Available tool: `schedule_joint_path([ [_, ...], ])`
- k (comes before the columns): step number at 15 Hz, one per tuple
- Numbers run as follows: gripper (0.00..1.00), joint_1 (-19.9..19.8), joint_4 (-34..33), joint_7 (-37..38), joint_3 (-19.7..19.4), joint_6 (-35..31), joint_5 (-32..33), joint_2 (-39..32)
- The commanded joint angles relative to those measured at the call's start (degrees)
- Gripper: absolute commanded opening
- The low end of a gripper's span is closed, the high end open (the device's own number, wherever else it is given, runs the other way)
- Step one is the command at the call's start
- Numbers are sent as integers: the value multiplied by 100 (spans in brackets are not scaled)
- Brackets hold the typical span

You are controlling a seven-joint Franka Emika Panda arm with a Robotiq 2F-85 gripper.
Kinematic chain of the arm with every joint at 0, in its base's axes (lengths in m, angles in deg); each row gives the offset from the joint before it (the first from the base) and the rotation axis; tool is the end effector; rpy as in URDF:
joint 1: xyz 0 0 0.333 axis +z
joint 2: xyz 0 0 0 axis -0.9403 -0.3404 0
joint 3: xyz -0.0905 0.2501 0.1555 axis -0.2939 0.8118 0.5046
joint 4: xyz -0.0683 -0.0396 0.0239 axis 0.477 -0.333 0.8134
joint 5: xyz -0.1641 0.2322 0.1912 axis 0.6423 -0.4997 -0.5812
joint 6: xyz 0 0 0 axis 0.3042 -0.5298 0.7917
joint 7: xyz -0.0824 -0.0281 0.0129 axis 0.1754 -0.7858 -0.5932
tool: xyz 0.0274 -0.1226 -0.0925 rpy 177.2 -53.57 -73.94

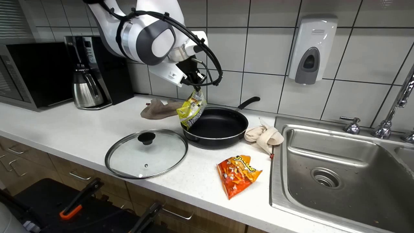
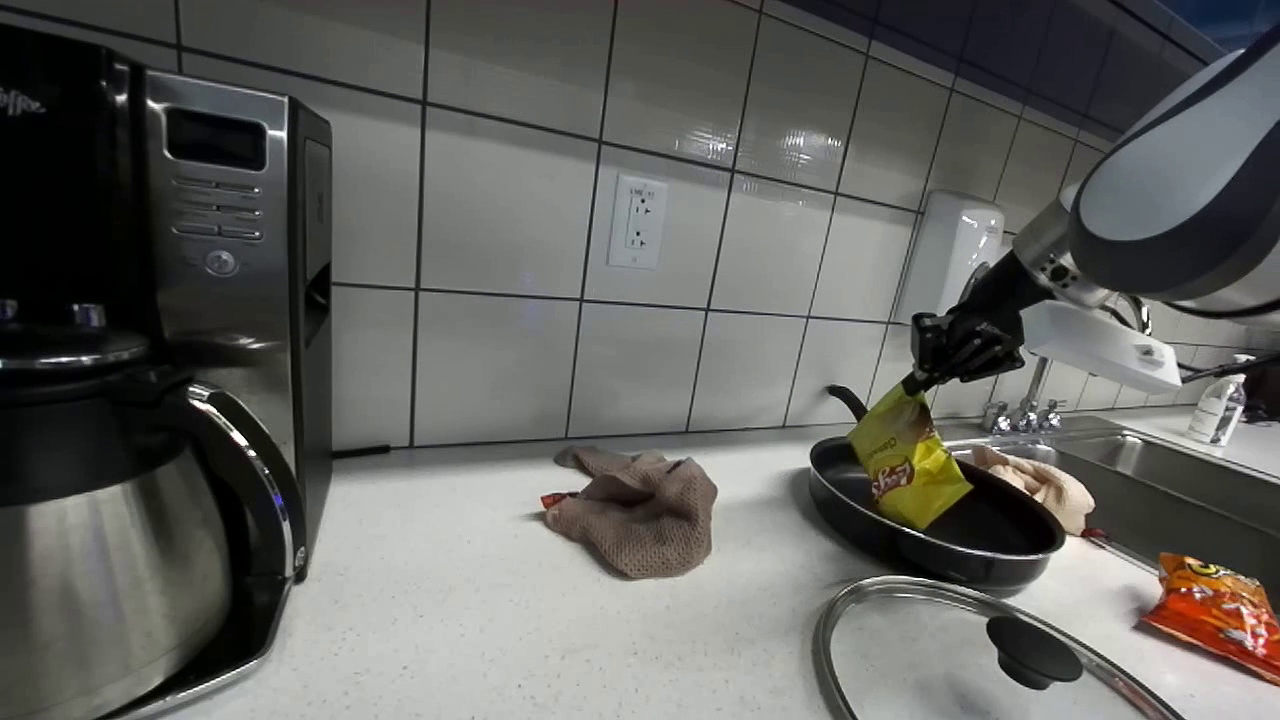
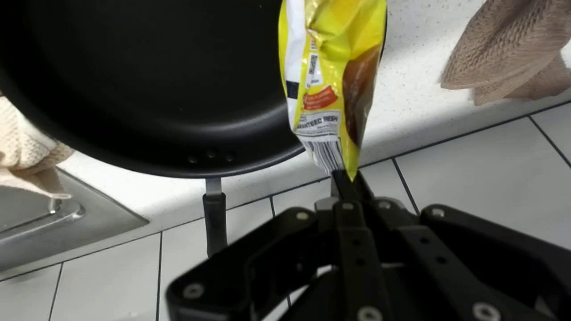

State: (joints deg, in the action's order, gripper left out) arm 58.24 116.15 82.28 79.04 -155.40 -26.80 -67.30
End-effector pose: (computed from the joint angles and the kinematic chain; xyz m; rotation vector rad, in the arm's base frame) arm 0.5142 -0.0508 0.3008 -2.9179 0.4213 -0.9540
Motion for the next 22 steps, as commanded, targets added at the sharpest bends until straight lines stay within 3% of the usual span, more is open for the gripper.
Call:
schedule_joint_path([
  [1, 0, -1521, -516, -120, 1252, -90, 32, -744],
  [2, 0, -1928, -607, -187, 1534, -111, 104, -931],
  [4, 28, -2763, -750, -328, 2096, -78, 261, -1254],
  [7, 48, -3712, -852, -571, 2636, 28, 557, -1577],
  [10, 72, -4148, -882, -730, 2793, 143, 765, -1704],
  [14, 99, -4369, -823, -771, 2928, 324, 876, -1639],
  [22, 100, -4485, -451, -531, 3180, 1700, 575, -743],
])
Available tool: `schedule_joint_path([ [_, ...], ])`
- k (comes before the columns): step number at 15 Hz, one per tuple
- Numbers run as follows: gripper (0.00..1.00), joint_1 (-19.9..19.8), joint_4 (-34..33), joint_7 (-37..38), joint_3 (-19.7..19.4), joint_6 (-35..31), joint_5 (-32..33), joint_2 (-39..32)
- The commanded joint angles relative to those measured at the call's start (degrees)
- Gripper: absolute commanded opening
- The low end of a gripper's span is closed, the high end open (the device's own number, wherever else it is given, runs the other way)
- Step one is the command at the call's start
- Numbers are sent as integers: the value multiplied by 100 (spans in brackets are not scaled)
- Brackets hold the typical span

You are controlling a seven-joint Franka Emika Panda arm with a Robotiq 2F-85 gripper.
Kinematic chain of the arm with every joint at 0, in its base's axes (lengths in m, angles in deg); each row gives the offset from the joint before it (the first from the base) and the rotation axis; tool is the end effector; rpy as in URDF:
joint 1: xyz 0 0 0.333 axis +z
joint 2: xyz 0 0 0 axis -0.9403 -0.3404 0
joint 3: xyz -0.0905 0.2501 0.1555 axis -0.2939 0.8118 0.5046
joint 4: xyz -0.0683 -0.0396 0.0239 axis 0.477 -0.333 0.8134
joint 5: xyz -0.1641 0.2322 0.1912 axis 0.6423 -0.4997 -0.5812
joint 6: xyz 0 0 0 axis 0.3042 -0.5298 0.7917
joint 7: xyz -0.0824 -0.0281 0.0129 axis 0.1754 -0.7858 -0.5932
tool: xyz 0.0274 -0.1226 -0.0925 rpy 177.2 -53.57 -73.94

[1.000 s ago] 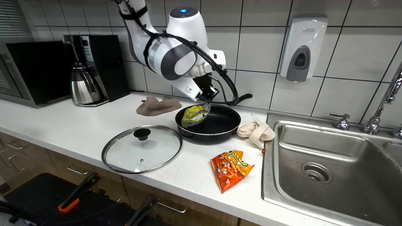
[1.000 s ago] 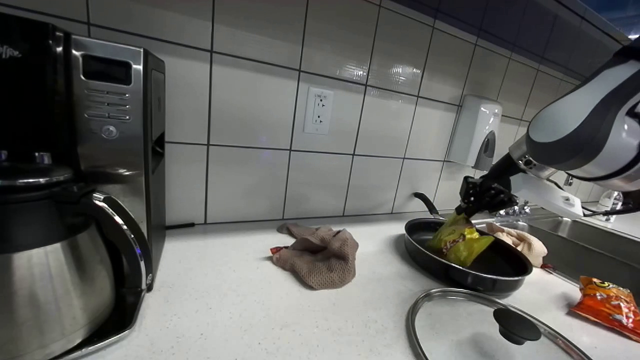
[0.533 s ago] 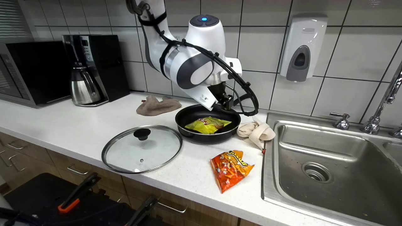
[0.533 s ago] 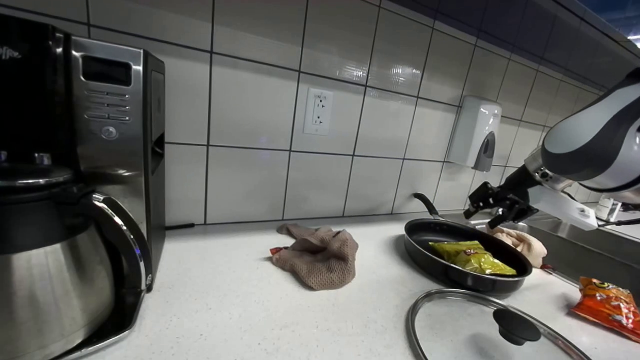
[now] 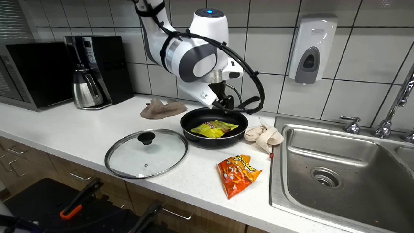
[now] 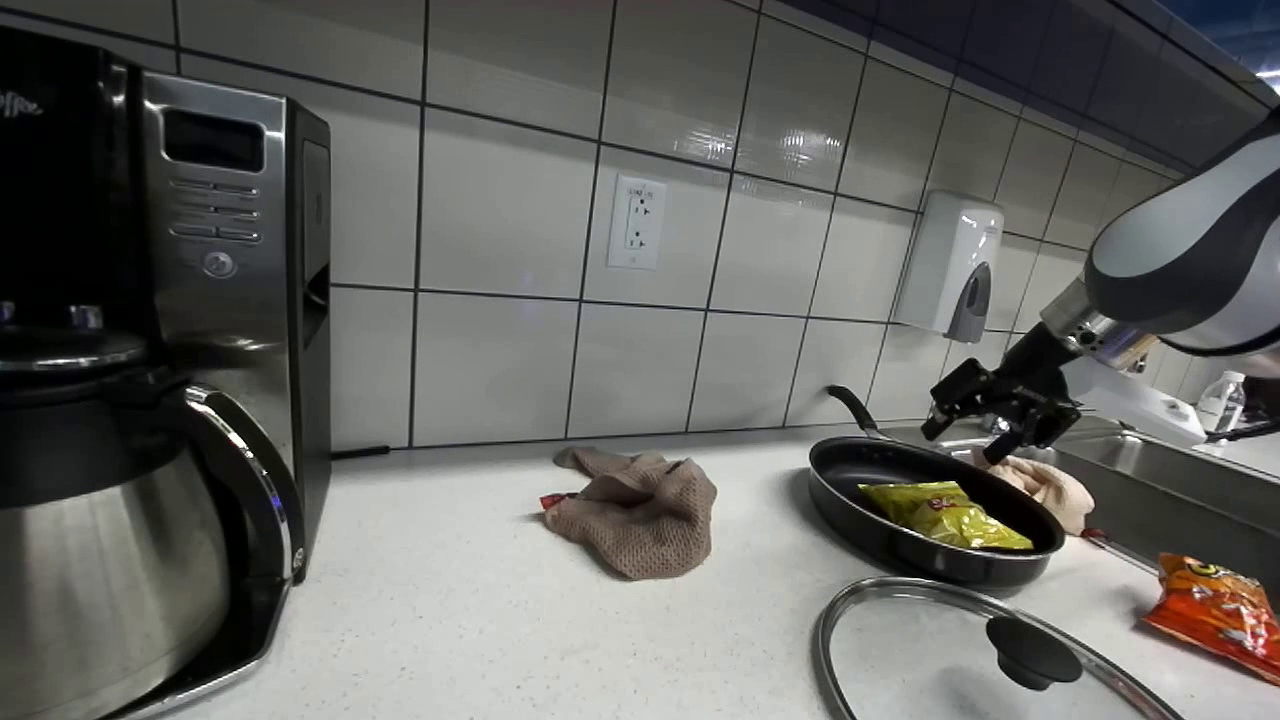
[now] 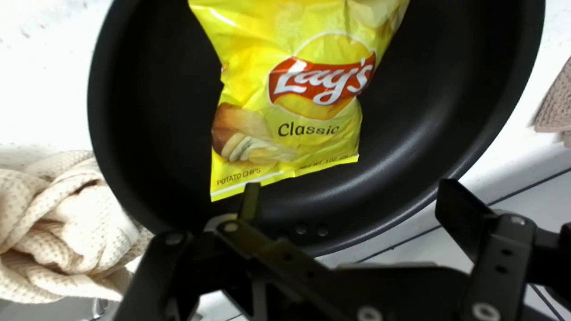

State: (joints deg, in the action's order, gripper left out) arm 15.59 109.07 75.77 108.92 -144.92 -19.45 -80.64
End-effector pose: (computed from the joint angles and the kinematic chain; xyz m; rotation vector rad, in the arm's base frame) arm 0.5130 -0.1494 0.2381 -2.8766 0.4825 -0.6560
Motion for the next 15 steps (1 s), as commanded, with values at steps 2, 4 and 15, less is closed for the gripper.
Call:
schedule_joint_path([
  [2, 100, -387, 328, 79, 289, 1034, -376, 774],
  [4, 100, -546, 387, -36, 383, 1368, -633, 930],
  [15, 100, 1731, 1229, 624, -2632, 2732, 58, 2587],
])
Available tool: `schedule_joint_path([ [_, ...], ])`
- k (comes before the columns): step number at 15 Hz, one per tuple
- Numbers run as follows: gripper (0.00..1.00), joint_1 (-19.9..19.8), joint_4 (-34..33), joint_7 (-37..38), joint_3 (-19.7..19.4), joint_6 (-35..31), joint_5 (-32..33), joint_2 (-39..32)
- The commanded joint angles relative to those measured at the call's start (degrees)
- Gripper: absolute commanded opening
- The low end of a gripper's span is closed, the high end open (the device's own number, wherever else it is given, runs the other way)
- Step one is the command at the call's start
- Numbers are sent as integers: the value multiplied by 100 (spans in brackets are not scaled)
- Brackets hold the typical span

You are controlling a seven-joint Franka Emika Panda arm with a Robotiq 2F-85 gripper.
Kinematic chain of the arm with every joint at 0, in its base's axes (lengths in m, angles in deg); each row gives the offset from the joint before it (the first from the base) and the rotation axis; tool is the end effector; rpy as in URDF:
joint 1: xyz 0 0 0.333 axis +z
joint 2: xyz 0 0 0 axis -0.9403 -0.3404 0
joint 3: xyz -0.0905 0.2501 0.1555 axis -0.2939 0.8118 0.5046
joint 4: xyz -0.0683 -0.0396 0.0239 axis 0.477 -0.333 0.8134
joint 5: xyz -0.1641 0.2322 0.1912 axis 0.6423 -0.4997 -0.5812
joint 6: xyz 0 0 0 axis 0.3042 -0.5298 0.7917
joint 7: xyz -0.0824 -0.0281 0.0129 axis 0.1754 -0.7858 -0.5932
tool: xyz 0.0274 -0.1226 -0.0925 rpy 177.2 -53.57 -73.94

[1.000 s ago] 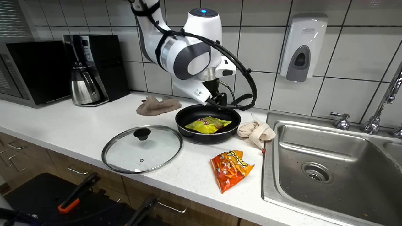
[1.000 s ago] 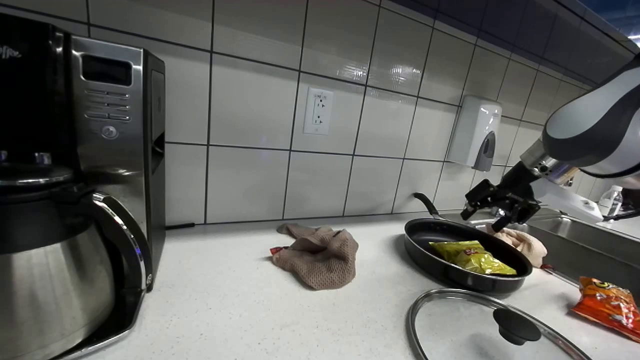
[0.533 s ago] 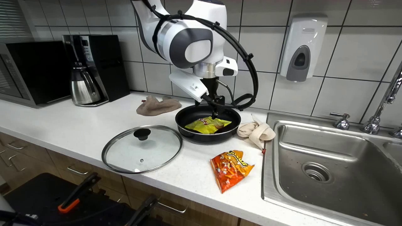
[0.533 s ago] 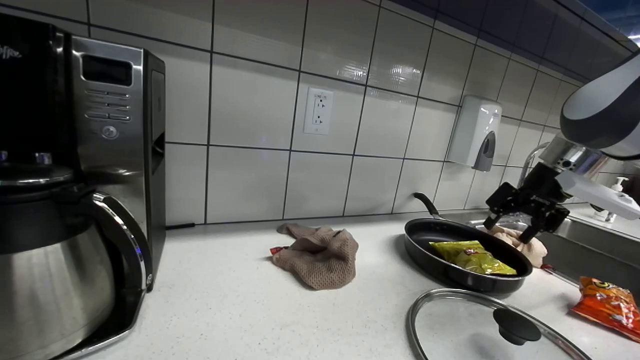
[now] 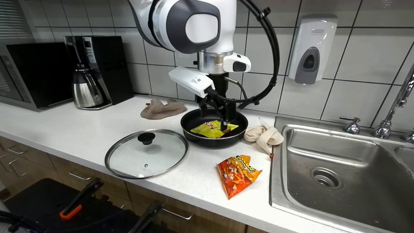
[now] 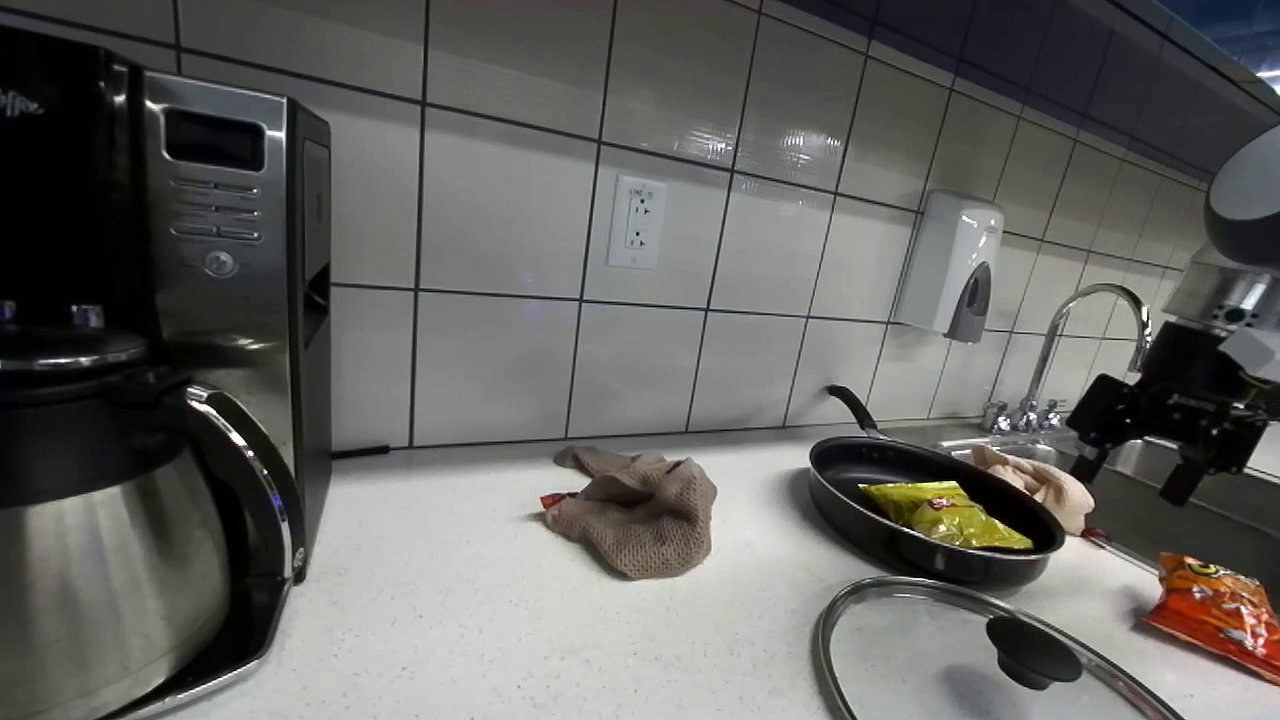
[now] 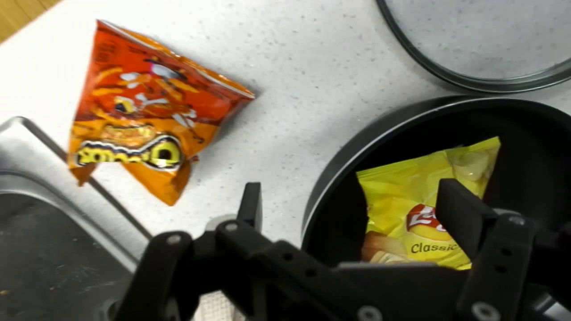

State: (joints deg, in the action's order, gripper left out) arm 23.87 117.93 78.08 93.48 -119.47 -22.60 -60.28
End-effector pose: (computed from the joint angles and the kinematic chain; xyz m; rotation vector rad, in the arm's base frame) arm 0.4069 -0.1741 0.2642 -3.0090 0.6964 -0.1662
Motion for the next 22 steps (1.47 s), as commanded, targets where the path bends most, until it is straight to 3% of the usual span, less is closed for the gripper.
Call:
schedule_joint_path([
  [1, 100, 1187, 399, 488, -1434, 221, 523, 633],
  [2, 100, 1518, 164, 207, -1718, 60, 323, 244],
  [4, 100, 1783, 273, 301, -2080, 81, 453, 386],
  [18, 100, 1855, 318, 361, -2122, 82, 463, 428],
  [22, 100, 2372, 147, 138, -2930, 48, 516, 151],
])
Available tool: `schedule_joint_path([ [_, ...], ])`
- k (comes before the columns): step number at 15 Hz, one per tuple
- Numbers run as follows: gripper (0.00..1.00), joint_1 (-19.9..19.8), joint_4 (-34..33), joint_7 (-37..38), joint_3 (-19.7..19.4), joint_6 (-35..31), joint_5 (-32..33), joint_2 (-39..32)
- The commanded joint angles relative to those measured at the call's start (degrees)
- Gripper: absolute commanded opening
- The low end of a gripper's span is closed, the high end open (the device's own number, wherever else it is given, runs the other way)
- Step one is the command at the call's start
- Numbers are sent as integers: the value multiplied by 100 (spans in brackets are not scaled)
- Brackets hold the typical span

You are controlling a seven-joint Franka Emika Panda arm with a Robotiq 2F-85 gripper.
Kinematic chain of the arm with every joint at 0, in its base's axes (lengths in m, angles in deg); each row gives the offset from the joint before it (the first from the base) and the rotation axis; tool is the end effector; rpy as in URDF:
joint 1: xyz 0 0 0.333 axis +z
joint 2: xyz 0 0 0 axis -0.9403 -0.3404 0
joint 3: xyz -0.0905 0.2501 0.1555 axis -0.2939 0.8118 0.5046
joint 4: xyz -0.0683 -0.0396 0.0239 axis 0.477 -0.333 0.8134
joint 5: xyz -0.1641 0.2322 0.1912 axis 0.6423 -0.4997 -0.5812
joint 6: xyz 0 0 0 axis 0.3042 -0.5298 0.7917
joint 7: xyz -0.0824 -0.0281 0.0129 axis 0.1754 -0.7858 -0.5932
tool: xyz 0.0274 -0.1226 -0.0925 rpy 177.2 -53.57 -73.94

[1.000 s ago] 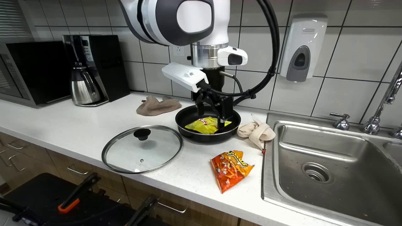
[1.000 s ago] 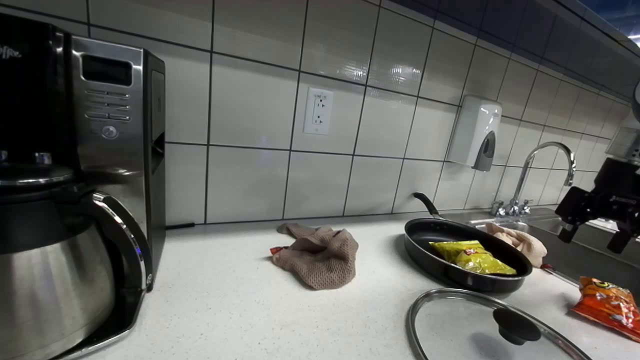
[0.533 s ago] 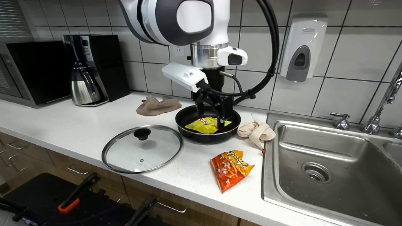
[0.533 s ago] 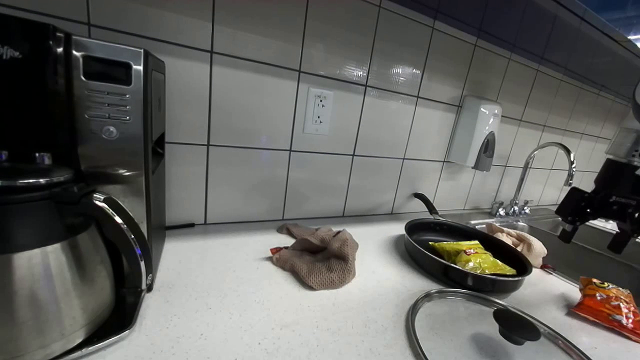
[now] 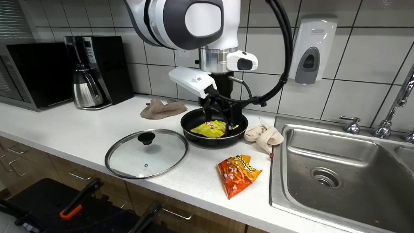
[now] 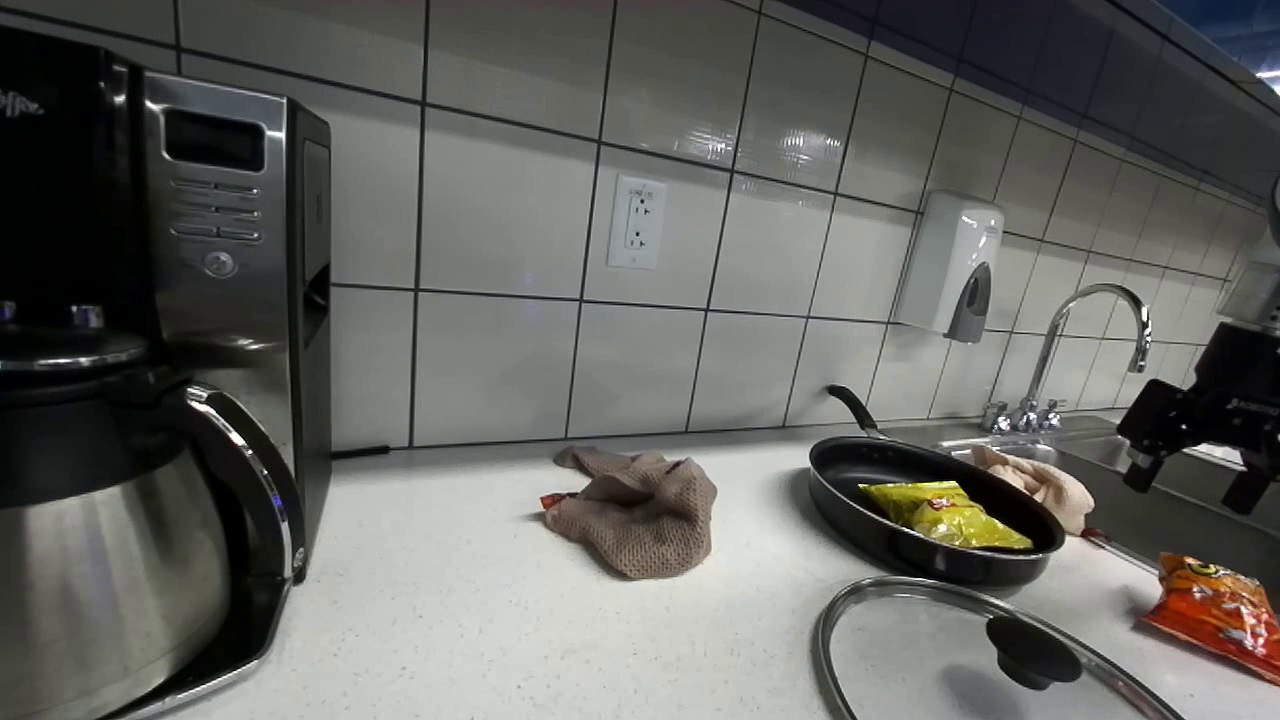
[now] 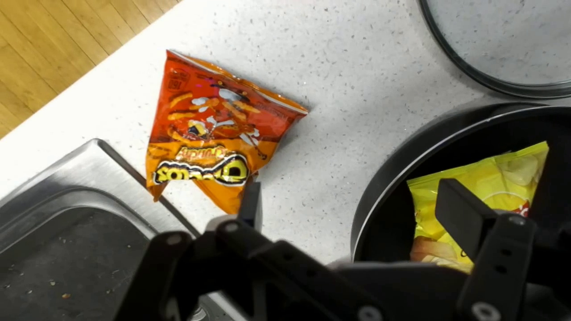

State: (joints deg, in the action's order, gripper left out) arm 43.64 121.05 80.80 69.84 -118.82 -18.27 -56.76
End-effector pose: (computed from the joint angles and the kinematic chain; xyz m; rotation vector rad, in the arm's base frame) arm 0.3781 -0.1929 0.2699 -3.0315 0.7818 -0.1458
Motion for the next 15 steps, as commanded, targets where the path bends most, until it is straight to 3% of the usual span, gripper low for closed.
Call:
schedule_joint_path([
  [1, 100, 496, -206, -278, -721, -66, 4, -293],
  [7, 100, 680, -454, -1520, -1201, -306, -591, -764],
  [12, 100, 456, -746, -3187, -1130, -145, -1933, -1061],
  [15, 100, 281, -921, -3915, -1132, -27, -2421, -1265],
])
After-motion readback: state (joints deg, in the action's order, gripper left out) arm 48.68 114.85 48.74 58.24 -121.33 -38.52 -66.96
